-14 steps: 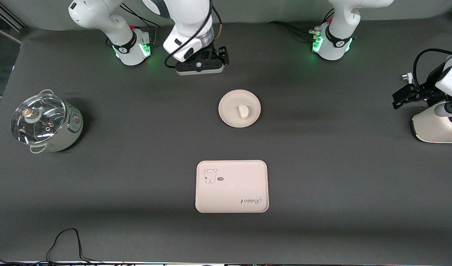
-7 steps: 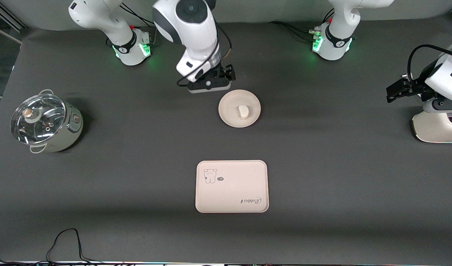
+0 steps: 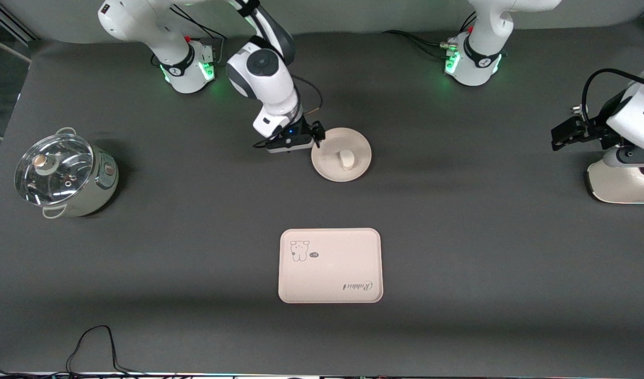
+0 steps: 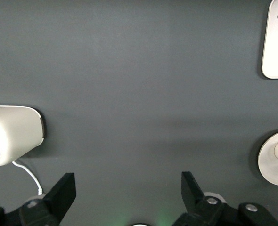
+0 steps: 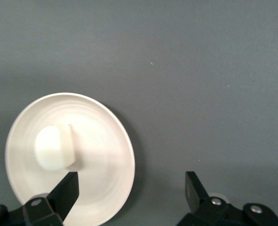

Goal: Place bun in plate and plate on tray
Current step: 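Lower the right gripper to the plate rim and grip it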

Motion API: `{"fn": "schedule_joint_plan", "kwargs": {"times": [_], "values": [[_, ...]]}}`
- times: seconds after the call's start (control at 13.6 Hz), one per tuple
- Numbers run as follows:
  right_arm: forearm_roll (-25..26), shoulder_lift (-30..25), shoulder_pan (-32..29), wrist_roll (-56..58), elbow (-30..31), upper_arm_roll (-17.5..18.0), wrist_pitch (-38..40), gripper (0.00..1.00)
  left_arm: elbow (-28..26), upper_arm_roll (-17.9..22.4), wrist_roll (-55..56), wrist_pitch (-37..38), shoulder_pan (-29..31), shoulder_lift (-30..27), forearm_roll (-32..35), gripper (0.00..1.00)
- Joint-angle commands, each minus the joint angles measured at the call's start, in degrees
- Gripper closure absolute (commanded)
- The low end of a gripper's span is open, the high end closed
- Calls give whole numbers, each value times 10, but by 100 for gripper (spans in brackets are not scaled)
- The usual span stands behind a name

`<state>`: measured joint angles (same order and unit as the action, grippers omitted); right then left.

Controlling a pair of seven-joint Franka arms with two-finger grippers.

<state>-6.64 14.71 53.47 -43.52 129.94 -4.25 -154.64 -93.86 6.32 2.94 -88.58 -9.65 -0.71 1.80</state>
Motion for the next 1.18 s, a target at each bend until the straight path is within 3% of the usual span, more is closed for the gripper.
{"fn": "schedule_joint_plan", "kwargs": {"times": [0.0, 0.29, 0.52, 1.11], "values": [[-77, 40, 8, 32, -6, -6, -61, 0, 18, 4, -9, 7, -5, 8, -7, 0], [-99, 82, 8, 40, -10, 2, -86, 0, 17, 4, -9, -1, -4, 7, -7, 0], [-158, 112, 10, 42, -31, 25, -86, 0, 17, 4, -9, -3, -3, 13, -8, 0], [-159, 121, 8, 43, -30, 32, -84, 5, 15, 4, -4, -2, -5, 15, -7, 0]]}}
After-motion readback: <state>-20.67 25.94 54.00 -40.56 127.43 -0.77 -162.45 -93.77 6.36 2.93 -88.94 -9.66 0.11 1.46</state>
